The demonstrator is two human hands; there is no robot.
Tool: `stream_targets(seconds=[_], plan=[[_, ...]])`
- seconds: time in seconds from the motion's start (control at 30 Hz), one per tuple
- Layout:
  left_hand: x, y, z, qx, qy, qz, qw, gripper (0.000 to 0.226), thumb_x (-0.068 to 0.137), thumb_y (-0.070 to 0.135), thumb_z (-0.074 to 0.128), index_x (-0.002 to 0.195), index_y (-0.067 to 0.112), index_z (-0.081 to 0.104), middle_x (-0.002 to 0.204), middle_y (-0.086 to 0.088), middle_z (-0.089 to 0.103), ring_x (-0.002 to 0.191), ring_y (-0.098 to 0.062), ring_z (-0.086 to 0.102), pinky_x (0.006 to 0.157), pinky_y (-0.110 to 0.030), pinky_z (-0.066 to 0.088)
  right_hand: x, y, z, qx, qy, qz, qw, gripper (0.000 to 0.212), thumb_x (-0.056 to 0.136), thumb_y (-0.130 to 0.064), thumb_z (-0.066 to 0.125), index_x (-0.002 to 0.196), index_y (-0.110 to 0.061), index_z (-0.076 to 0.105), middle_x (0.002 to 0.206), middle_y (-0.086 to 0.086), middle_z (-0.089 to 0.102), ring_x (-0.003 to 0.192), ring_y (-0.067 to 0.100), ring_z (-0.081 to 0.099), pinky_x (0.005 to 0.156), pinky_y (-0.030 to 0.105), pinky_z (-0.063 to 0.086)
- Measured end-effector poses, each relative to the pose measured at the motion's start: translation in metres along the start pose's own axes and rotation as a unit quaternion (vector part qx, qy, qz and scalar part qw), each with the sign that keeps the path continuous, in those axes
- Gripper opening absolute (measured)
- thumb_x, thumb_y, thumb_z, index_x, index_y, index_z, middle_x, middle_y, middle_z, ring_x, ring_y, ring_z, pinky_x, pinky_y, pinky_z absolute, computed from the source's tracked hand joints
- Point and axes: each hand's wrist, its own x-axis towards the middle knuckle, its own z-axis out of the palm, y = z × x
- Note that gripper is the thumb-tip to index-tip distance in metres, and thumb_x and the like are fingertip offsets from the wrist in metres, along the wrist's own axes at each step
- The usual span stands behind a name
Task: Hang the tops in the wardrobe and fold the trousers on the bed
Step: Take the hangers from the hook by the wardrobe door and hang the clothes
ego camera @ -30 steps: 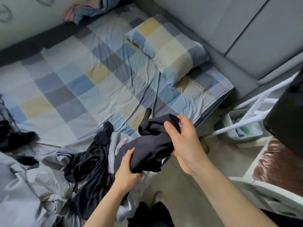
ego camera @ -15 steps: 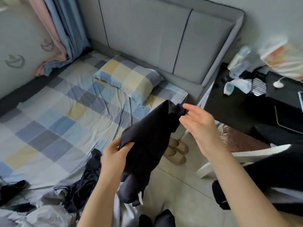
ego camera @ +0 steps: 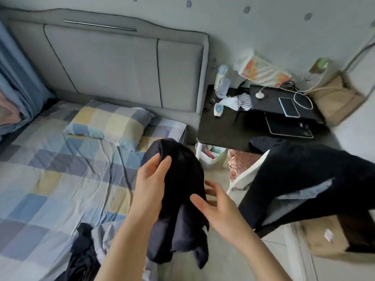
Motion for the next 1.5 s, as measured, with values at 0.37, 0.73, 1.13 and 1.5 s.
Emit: stream_targets(seconds=[0.37, 0.73, 1.13, 1.5], plan=[[0.023, 0.018, 0.084, 0.295, 0.055, 0.118, 0.947, 0.038, 0.095, 0.032, 0.055, 0.078, -0.001, 0.046, 0.063, 0.000, 0.040, 0.060, -0.015, 0.037, 0.055, -0.031, 0.028, -0.043, -0.010, -0.183, -0.123, 0.190, -0.090, 0.970, 0.011, 0.087, -0.026, 0.067, 0.085, -0.016, 0.070, 0.075, -0.008, 0.067, 0.073, 0.006, 0.062, 0.067, 0.014, 0.044], [-0.038, 0.081, 0.201, 0.361, -0.228, 0.137, 0.894, 0.037, 0.083, 0.041, 0.074, 0.118, 0.031, 0.065, 0.117, 0.007, 0.067, 0.113, -0.011, 0.060, 0.085, -0.015, 0.047, -0.111, -0.083, -0.283, 0.110, 0.170, -0.072, 0.977, 0.012, 0.082, -0.016, 0.071, 0.071, -0.014, 0.070, 0.065, 0.001, 0.067, 0.061, 0.013, 0.063, 0.060, 0.022, 0.049], [-0.121, 0.093, 0.275, 0.251, -0.194, 0.167, 0.934, 0.029, 0.086, 0.002, 0.053, 0.081, 0.020, 0.075, 0.075, -0.006, 0.071, 0.074, -0.022, 0.069, 0.078, -0.048, 0.059, -0.150, -0.103, -0.312, 0.207, 0.214, -0.068, 0.952, 0.008, 0.088, -0.002, 0.060, 0.082, 0.001, 0.065, 0.071, 0.014, 0.068, 0.053, 0.014, 0.067, 0.046, 0.019, 0.050], [-0.117, 0.119, 0.320, 0.269, -0.249, 0.157, 0.917, 0.016, 0.089, 0.008, 0.058, 0.087, 0.005, 0.074, 0.068, -0.009, 0.065, 0.057, -0.014, 0.059, 0.046, -0.018, 0.044, -0.182, -0.063, -0.313, -0.191, 0.143, -0.161, 0.958, 0.038, 0.081, -0.016, 0.064, 0.118, -0.023, 0.056, 0.104, -0.005, 0.066, 0.095, 0.008, 0.064, 0.085, 0.033, 0.054]])
